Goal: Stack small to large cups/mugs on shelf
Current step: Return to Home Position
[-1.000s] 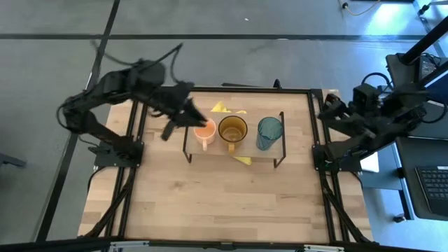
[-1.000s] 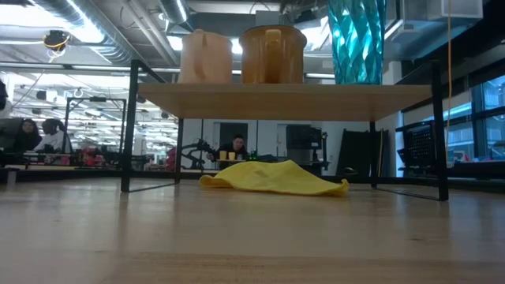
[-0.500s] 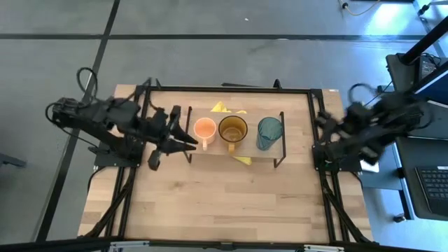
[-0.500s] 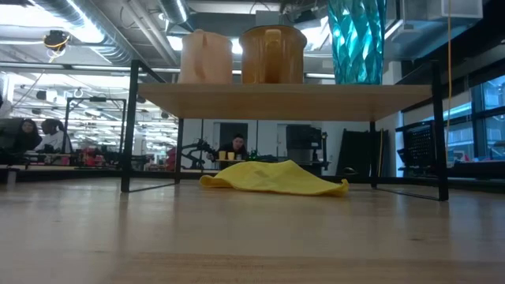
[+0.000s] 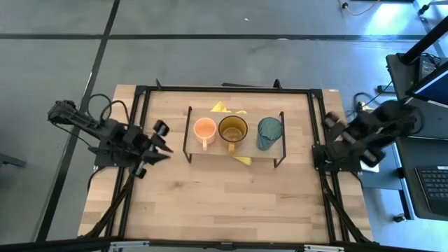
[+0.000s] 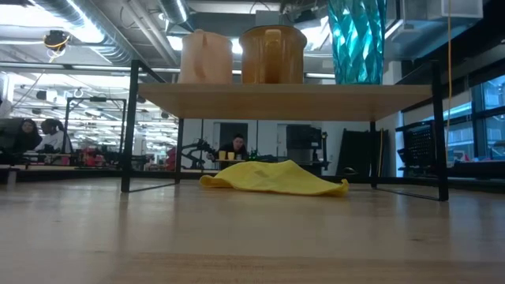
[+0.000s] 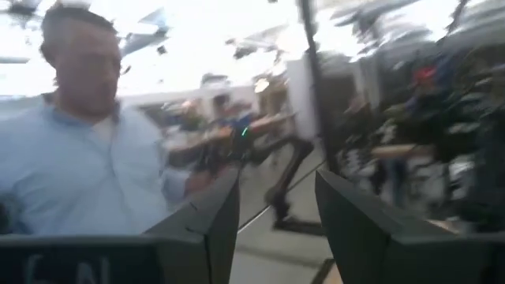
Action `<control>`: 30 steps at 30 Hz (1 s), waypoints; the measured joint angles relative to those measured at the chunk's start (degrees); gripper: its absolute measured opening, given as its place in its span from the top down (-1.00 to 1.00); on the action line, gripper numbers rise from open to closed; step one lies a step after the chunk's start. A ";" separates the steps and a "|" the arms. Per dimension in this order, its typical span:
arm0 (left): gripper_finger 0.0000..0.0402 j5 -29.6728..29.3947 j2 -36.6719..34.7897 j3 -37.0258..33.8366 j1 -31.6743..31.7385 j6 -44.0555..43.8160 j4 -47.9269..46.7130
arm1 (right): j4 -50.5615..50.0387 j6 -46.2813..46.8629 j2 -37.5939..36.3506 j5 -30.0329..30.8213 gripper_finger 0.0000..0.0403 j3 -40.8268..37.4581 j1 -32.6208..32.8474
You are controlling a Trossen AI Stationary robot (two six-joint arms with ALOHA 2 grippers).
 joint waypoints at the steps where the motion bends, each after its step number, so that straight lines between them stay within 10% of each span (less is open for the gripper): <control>1: 0.66 -1.97 -2.50 -1.98 0.00 -0.20 -0.76 | -1.55 -0.36 -2.43 0.77 0.17 0.05 -0.04; 18: 0.66 -21.58 -40.46 -19.54 0.04 -5.35 -30.57 | -19.51 -7.18 -19.41 8.89 0.17 0.00 -0.02; 30: 0.66 -31.85 -40.83 -19.11 0.09 -13.97 -49.21 | -21.21 -7.59 -23.24 12.12 0.17 -6.80 -0.02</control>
